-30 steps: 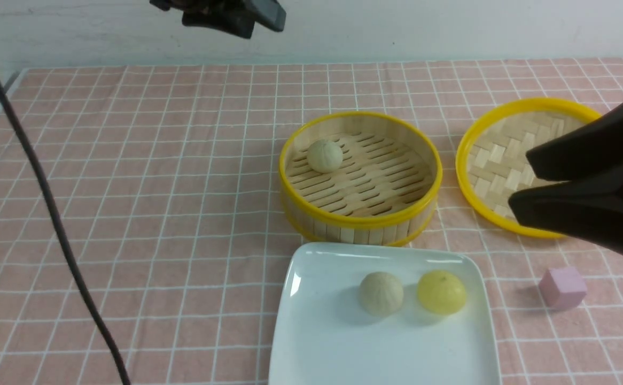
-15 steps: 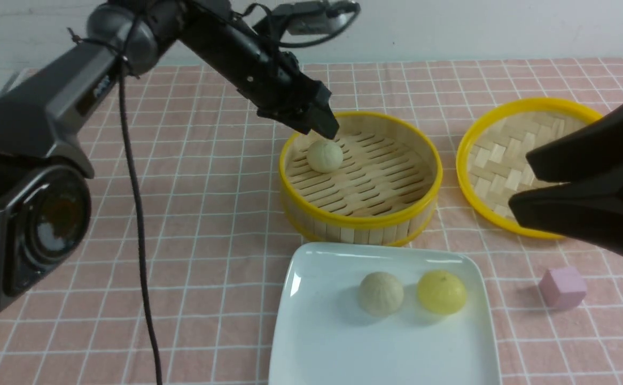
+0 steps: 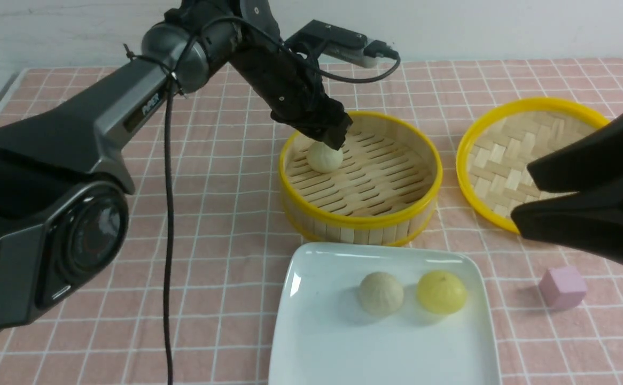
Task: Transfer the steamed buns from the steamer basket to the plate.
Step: Use the left arm to grab the steamed stuffed bun that is closest to it
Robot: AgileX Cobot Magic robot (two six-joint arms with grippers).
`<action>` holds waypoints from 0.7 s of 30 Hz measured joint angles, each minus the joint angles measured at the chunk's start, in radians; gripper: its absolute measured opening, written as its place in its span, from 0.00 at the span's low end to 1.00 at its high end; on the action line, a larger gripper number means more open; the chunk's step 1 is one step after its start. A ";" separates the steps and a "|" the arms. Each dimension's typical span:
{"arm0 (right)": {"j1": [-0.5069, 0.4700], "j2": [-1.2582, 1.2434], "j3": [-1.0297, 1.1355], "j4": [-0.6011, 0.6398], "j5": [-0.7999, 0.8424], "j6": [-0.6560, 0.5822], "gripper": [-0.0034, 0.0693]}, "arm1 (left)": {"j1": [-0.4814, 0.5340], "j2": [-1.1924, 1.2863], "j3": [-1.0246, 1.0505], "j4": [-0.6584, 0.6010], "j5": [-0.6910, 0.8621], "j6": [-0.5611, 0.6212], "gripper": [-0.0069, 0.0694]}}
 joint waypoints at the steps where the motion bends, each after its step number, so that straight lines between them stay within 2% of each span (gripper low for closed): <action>1: 0.000 0.000 0.000 0.000 0.000 0.000 0.55 | 0.000 0.003 0.000 0.001 -0.006 0.000 0.64; 17: 0.000 0.000 0.000 -0.003 0.000 0.001 0.55 | 0.000 0.073 0.000 0.018 -0.058 -0.001 0.64; 20: 0.000 0.000 0.000 -0.003 0.000 0.001 0.55 | 0.000 0.078 0.000 0.019 -0.080 -0.015 0.60; 21: 0.000 0.000 0.000 -0.003 0.000 0.001 0.55 | 0.000 0.078 0.000 0.019 -0.083 -0.029 0.55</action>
